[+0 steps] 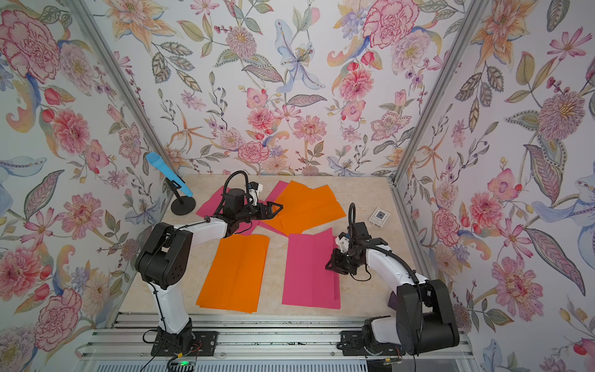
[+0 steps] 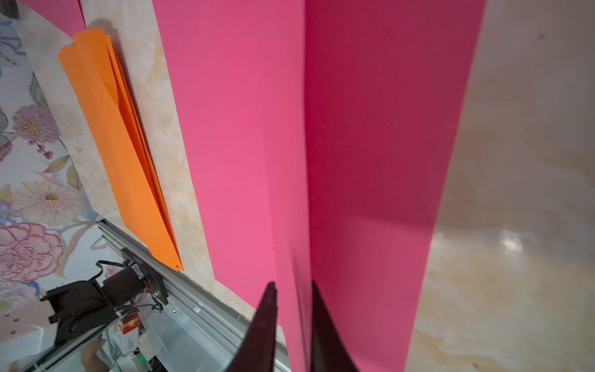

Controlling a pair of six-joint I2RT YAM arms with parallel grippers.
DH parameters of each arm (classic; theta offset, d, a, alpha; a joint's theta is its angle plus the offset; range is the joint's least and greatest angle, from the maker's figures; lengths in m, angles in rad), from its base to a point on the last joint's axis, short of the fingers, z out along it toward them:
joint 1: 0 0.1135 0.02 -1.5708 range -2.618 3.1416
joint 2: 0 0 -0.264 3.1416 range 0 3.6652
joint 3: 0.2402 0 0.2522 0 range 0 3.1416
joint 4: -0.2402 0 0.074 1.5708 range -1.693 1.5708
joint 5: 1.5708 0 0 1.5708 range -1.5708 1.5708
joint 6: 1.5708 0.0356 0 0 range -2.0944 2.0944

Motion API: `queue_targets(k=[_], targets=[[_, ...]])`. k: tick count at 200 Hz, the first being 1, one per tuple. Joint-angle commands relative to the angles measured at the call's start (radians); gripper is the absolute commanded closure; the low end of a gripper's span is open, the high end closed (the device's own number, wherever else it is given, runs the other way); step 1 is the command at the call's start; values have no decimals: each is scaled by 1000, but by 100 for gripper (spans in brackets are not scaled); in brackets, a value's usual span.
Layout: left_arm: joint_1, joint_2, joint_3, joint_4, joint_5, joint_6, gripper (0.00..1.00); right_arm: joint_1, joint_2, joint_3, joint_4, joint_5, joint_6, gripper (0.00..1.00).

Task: Sort the scattered colored papers by color
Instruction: Place the colored paper.

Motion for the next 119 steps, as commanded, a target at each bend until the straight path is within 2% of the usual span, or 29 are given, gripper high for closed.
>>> queue_targets(k=[1, 50, 91, 119], targets=[[-6, -46, -8, -16, 21, 29, 0, -7, 3, 21, -32, 64, -15, 56], [-6, -54, 31, -96, -18, 72, 0, -4, -49, 67, -80, 213, 0, 31], [-3, -47, 102, -227, -112, 142, 0, -4, -112, 153, -115, 371, -4, 0], [-4, -23, 162, -284, -165, 162, 0, -5, -120, 193, -45, 381, 8, 0]])
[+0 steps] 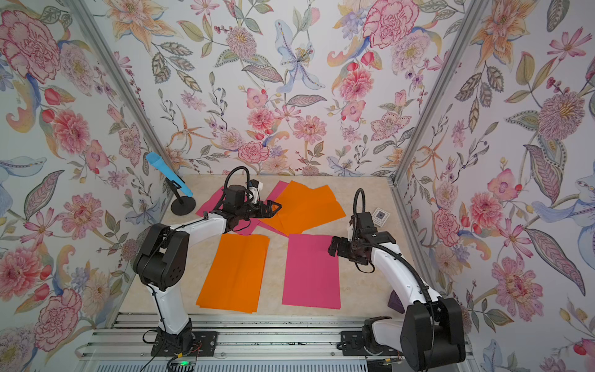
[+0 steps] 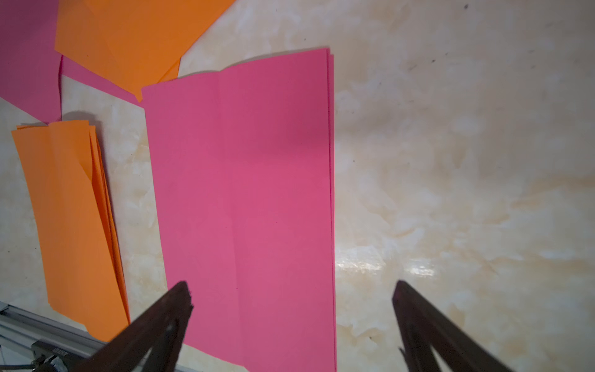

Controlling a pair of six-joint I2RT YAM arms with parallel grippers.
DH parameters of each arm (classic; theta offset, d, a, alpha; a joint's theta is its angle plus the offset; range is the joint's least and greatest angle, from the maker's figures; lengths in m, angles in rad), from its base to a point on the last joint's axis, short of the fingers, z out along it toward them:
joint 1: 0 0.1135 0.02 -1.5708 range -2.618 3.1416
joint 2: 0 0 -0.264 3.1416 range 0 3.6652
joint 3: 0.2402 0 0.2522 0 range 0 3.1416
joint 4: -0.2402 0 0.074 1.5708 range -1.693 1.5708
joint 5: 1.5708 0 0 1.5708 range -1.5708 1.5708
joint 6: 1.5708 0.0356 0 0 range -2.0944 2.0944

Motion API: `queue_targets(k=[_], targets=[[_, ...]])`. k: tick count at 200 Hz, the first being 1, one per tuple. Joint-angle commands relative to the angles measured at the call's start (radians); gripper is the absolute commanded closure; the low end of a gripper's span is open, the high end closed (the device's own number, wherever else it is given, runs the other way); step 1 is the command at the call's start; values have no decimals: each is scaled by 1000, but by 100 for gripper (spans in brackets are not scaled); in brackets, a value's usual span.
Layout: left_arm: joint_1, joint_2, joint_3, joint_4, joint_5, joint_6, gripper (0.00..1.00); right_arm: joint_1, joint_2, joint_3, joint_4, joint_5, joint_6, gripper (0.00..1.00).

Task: Sort the scattered colored papers by color
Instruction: Place the colored paper.

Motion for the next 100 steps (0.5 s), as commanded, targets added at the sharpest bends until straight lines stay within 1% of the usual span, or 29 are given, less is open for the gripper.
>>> queue_targets(k=[1, 26, 44, 54, 66, 83, 100], targets=[[-5, -7, 74, -83, -76, 56, 0, -6, -12, 42, 32, 59, 6, 0], [-4, 41, 148, -141, -97, 54, 0, -15, 45, 88, 127, 5, 29, 0], [-3, 74, 188, -153, -103, 59, 0, -35, 123, 108, 212, -121, 77, 0], [-2, 99, 228, -191, -111, 79, 0, -44, 169, 109, 282, -197, 111, 0], [0, 137, 285, -248, -118, 102, 0, -51, 235, 126, 337, -251, 138, 0], [4, 185, 341, -304, -116, 96, 0, -60, 327, 174, 374, -292, 163, 0], [9, 212, 352, -296, -97, 80, 0, -66, 405, 219, 417, -333, 188, 0]])
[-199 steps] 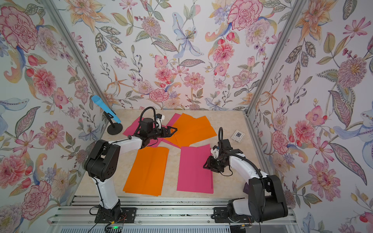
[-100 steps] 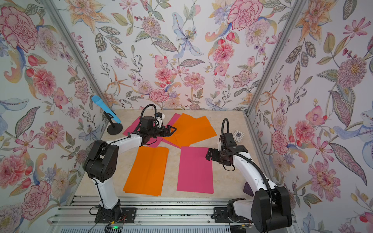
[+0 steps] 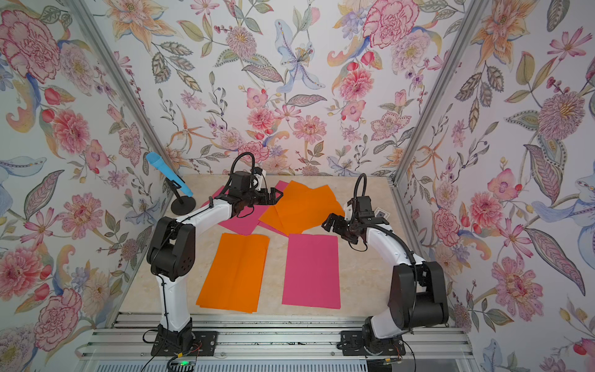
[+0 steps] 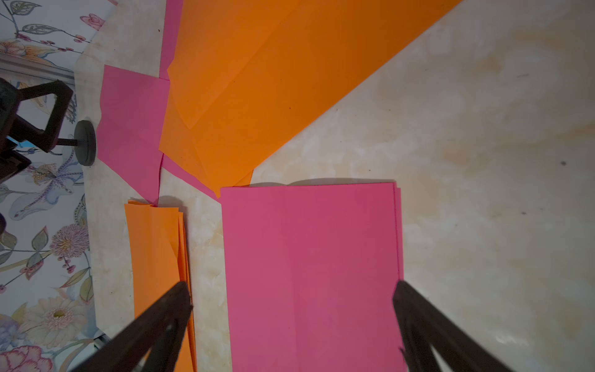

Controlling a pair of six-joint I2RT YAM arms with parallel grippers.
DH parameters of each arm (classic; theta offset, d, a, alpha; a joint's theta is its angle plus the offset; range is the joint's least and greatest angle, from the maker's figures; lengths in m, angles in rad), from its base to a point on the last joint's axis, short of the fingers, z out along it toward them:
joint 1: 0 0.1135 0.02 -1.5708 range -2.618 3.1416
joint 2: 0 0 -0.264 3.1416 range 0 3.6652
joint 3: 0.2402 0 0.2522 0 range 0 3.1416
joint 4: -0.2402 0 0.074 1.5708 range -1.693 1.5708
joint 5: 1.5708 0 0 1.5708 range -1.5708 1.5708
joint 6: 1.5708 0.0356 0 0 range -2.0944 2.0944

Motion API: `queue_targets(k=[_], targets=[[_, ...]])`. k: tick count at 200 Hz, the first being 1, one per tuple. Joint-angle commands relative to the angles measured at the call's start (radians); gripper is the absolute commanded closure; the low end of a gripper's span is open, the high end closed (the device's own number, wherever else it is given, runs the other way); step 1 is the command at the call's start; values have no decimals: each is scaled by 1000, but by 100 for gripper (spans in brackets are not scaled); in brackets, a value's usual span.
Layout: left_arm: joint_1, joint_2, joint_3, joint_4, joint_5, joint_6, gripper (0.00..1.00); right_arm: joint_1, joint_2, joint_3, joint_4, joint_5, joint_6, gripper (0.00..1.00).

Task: Sort the scattered colored papers by color
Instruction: Place the colored paper, then pick up the colored paper.

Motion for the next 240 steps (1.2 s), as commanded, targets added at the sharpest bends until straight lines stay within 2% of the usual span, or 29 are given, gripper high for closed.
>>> queue_targets(k=[1, 21, 50, 85, 107, 132, 159, 187, 240], targets=[[9, 51, 36, -77, 2, 20, 0, -9, 88, 71, 111, -112, 65, 0], [28, 84, 38, -48, 38, -40, 0, -21, 176, 128, 150, -135, 96, 0], [45, 100, -30, 84, 83, -171, 0, -44, 279, 221, 168, -162, 124, 0], [47, 167, 12, 111, 108, -257, 0, -48, 379, 315, 170, -187, 147, 0], [48, 208, 39, 124, 129, -314, 0, -47, 396, 316, 180, -190, 149, 0], [48, 206, 1, 233, 143, -395, 0, -50, 390, 292, 192, -192, 140, 0], [48, 233, 25, 246, 136, -440, 0, -52, 401, 285, 205, -200, 140, 0], [46, 258, -1, 371, 177, -545, 0, -55, 429, 303, 211, -206, 148, 0], [42, 261, -18, 370, 156, -559, 0, -76, 466, 314, 211, -201, 150, 0]])
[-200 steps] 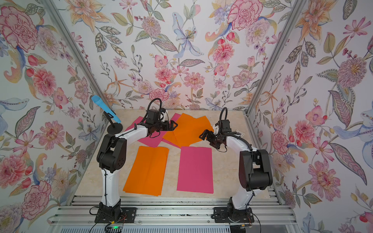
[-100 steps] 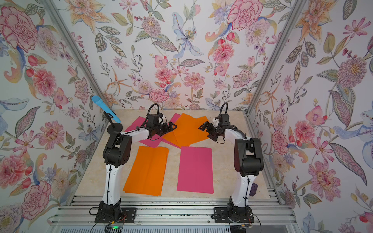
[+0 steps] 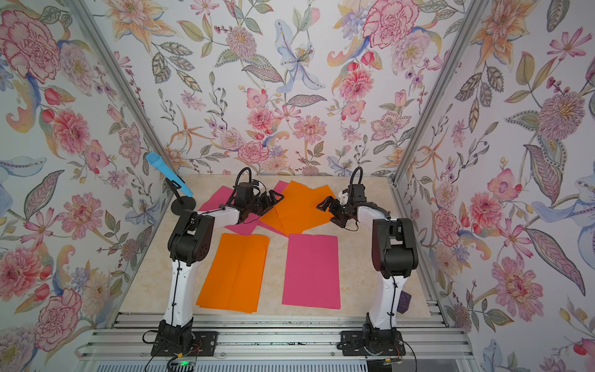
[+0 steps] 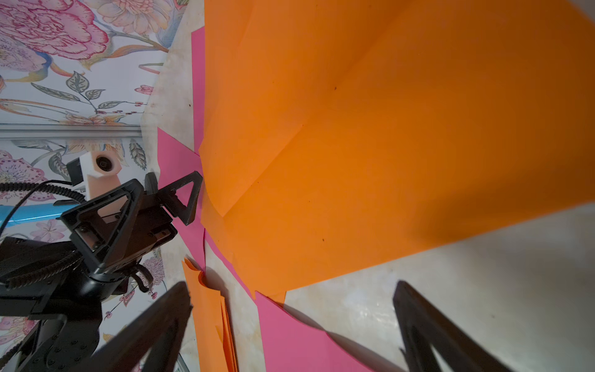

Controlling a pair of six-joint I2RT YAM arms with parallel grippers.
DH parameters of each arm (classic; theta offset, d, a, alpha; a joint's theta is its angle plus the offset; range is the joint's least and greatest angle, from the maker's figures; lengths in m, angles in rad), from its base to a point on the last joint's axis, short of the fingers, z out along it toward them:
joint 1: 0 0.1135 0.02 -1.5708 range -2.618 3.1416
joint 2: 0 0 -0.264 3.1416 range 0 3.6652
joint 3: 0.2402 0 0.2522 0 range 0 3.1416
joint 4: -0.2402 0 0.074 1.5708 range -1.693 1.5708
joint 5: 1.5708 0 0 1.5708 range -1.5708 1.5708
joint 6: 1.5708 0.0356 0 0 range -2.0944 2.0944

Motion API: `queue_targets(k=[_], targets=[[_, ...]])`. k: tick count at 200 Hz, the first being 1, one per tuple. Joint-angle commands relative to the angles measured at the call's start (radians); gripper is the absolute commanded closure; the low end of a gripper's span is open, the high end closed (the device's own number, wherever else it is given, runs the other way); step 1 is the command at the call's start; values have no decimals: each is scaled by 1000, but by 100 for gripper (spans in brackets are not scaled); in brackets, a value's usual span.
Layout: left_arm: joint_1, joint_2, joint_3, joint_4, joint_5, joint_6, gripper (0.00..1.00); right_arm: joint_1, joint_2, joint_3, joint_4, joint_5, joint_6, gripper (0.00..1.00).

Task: Sort the scattered colored papers by color
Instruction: Pick up the colored paper.

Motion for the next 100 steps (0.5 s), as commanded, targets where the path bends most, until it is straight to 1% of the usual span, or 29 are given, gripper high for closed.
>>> queue_targets(k=[1, 62, 100], targets=[[-3, 16, -12, 42, 3, -40, 0, -16, 29, 16, 13, -8, 8, 0], [-18, 58, 33, 54, 8, -69, 0, -23, 107, 30, 15, -14, 14, 0], [-27, 84, 58, 63, 15, -86, 0, -23, 115, 28, 17, -18, 14, 0]])
